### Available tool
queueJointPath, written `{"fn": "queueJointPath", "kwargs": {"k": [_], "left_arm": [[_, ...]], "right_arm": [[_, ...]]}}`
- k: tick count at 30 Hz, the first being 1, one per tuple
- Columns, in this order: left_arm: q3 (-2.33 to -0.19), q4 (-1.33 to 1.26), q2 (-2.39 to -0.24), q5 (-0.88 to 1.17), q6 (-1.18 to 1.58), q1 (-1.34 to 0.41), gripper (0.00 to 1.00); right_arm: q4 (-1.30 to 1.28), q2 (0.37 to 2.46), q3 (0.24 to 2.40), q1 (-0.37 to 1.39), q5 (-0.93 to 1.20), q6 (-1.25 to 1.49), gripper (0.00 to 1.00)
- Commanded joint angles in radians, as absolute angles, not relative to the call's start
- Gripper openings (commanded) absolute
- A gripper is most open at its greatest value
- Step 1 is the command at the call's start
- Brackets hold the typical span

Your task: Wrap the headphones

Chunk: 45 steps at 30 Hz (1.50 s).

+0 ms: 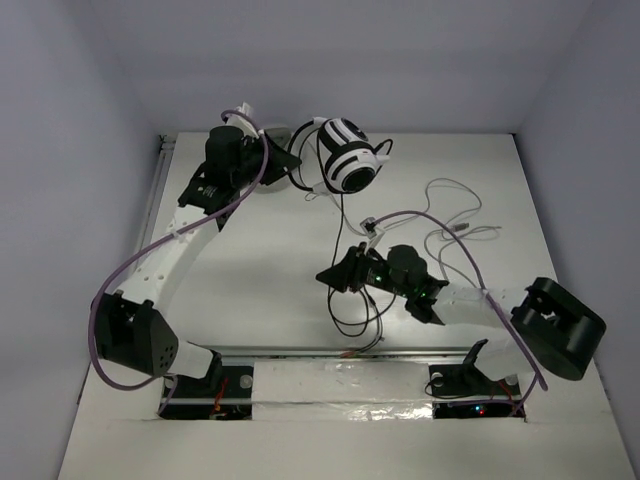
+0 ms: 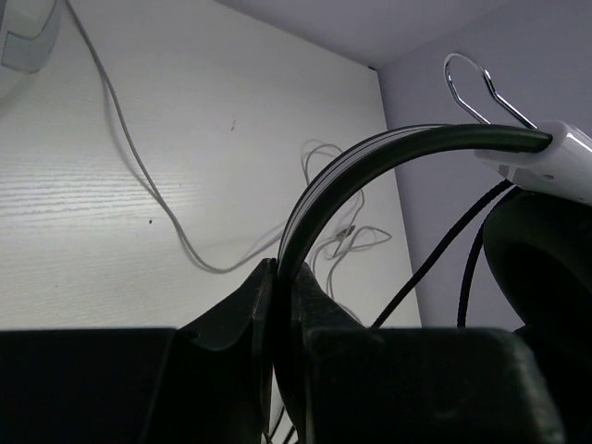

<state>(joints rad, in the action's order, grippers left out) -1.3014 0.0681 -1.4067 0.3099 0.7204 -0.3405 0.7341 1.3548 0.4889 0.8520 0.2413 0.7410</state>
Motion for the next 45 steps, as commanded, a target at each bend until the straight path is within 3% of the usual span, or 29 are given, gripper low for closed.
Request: {"fn": "queueJointPath", "kwargs": {"k": [1,11,16,19,25,28,32,35,39,45], "left_arm": [[-1.353,-0.035,-1.293,0.293,0.767,-0.347,0.0],[-1.428,0.086,-1.29,0.009,0.623,-0.347,0.0],[-1.39,0.071,-1.298,-0.127,0.608,-0.347,0.0],[-1.385,0.083,-1.296,-0.244,0.563,-0.347,0.0],[-1.358,0.106,-1.292,-0.414,0.471,-0.373,0.0],[-1.313,0.124,-1.275,-0.497,0.431,-0.405,0.0],[-1.276,0.19,-1.273,-0.6,0.341,-0.504,0.0],[-1.272,0.277,-1.296,-0.627,0.307,-0.57,0.0],[-1.203,0.296,-1.27,-0.517,0.233,-0.606,0.0],[-1.158,0.37,-1.266,-0.454,0.155,-0.698,0.0]], "right_arm": [[0.929,1.417,0.495,0.893,0.275,0.756,0.49],[1.081,1.482,0.466,1.073,0.366,0.804,0.54],[1.046,1.47,0.479,1.161,0.402,0.821,0.5],[0.925,1.405,0.488,1.221,0.359,0.801,0.44],[0.619,1.226,0.551,1.292,0.284,0.749,0.15],[0.324,1.115,0.661,1.301,0.201,0.692,0.01],[-0.17,1.028,0.856,1.301,0.03,0.583,0.0],[-0.404,1.023,1.03,1.301,-0.159,0.503,0.0],[-0.58,1.072,1.184,1.301,-0.4,0.419,0.0],[-0.672,1.15,1.307,1.29,-0.512,0.339,0.0]]}}
